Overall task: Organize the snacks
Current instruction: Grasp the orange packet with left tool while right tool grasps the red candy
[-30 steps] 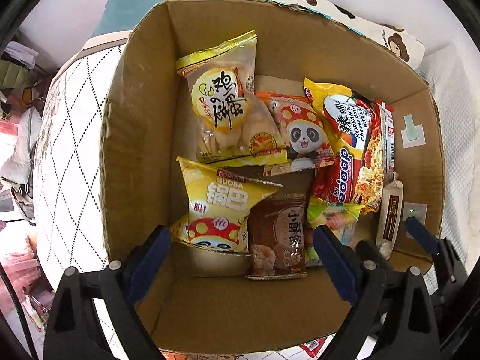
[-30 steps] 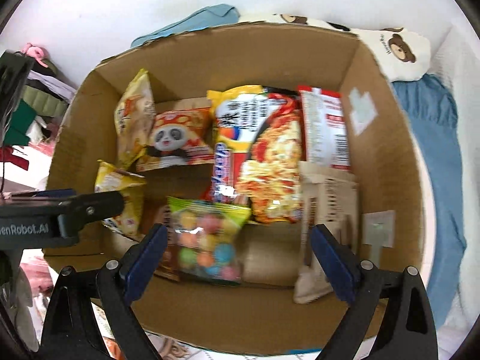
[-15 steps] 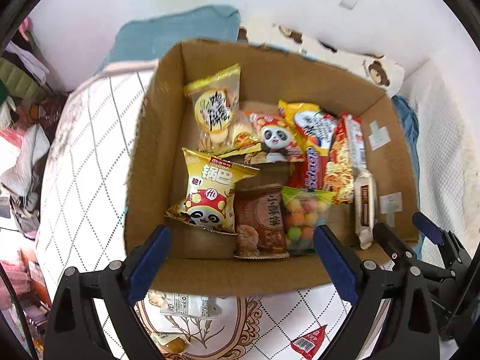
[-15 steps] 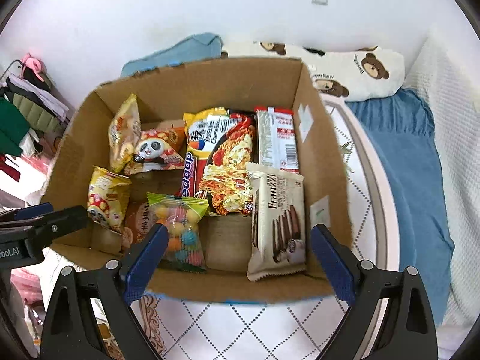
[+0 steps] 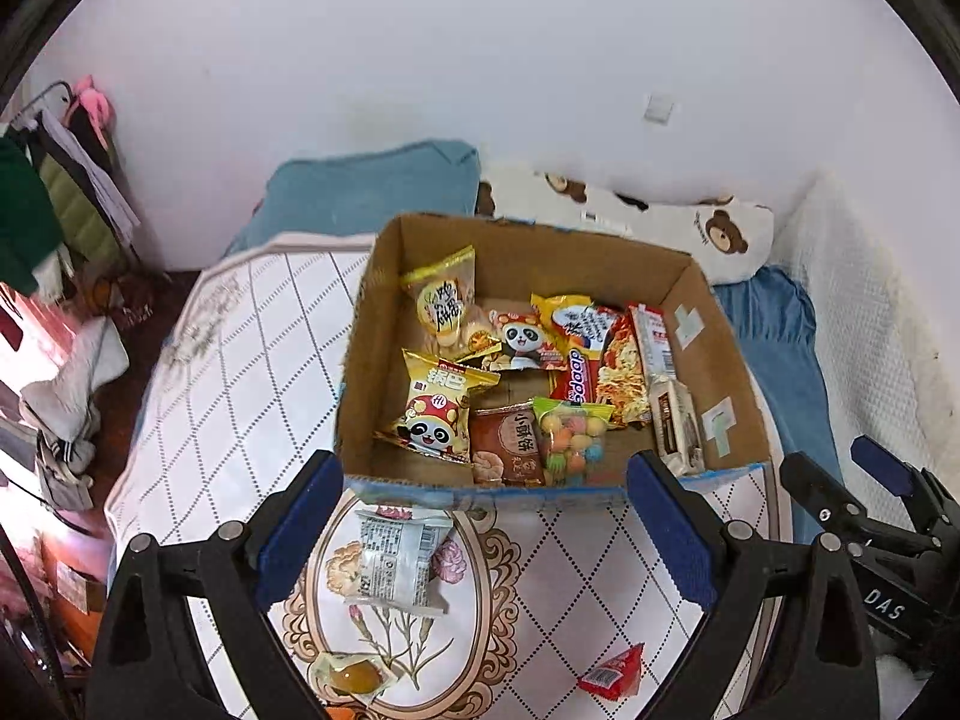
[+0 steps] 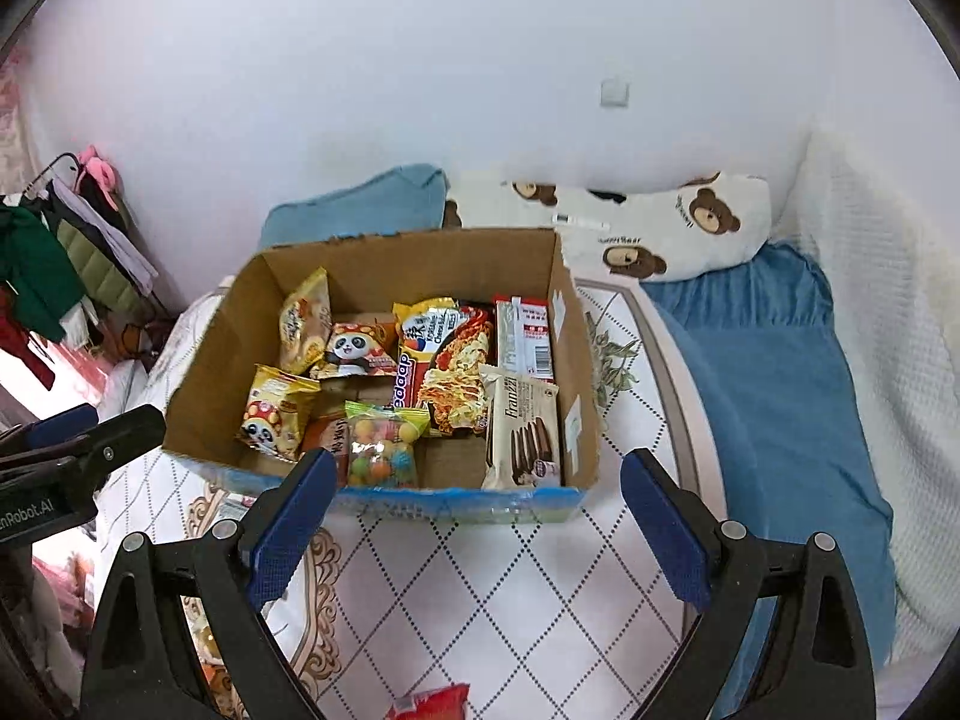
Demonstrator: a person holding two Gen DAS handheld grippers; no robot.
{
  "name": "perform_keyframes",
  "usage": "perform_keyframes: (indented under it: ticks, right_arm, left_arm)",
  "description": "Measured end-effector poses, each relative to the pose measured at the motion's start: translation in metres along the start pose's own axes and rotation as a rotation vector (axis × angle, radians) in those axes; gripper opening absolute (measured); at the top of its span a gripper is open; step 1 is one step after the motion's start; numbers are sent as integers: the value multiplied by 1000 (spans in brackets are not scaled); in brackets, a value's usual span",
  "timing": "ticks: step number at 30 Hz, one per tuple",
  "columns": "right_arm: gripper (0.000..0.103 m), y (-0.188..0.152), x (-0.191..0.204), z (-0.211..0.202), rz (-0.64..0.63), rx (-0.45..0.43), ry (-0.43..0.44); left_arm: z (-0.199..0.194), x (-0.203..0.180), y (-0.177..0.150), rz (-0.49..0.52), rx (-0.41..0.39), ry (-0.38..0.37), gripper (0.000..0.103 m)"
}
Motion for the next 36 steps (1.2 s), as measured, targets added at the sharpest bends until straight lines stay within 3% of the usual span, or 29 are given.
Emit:
perform_keyframes:
  ticks: [8, 13, 16, 24, 25, 27, 30, 36]
  right_arm:
    - [98, -12, -5, -54, 23, -73, 20]
    - [98, -30, -4, -48, 24, -2, 73]
    - [98, -59, -4, -20, 27, 112, 113]
    - [96, -166, 0, 80, 57, 481, 214]
    - [94, -174, 1, 87, 72, 506, 225]
    - [81, -195, 2, 107, 109, 575, 249]
    - [60, -210, 12, 118, 77, 588, 245]
    - [52, -215, 52, 116, -74, 536, 202]
  left_arm:
    - [-40, -15, -14, 28, -81, -5, 97]
    - [-38, -18, -31, 30, -60, 7, 97]
    - [-25, -8, -52, 6, -6, 23, 97]
    - [21, 57, -134, -135, 233, 166, 98]
    - [24, 66, -144, -158, 256, 179, 98]
    - [32, 89, -168, -223, 325, 203, 98]
    - [47, 120, -203, -319, 426, 214, 98]
    - [86, 160, -259, -421, 638, 170, 97]
Point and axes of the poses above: each gripper's, at about its wrist camera, not at the fingertips, and z roughly the way its jaws point, x to its left, y to its top, the point moved 2 cm from there along z, roughly the way its jaws point, and after that the axes turned 3 degrees about -y, right-handed, at the moved point
